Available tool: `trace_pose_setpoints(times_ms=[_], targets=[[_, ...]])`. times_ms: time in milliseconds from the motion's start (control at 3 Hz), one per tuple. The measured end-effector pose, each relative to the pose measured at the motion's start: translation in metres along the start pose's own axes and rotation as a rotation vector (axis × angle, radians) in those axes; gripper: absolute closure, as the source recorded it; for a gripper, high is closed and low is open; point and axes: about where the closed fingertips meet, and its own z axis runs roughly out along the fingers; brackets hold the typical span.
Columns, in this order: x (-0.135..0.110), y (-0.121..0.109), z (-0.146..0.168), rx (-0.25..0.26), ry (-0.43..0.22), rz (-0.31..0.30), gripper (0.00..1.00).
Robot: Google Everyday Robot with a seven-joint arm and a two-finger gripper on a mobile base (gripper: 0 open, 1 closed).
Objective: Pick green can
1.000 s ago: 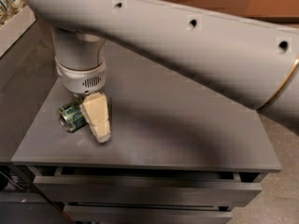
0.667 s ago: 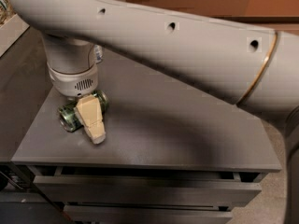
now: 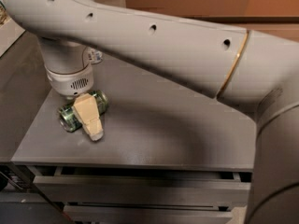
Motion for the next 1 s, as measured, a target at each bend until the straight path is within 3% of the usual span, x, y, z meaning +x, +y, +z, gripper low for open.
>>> trace_pose_setpoints(times_ms=[333,1000], targets=[[0.013,-0.003,0.000,0.008,0.013,0.010,0.10],[0.036,-0.003,-0.004,0.017,0.029,0.016,0.56]])
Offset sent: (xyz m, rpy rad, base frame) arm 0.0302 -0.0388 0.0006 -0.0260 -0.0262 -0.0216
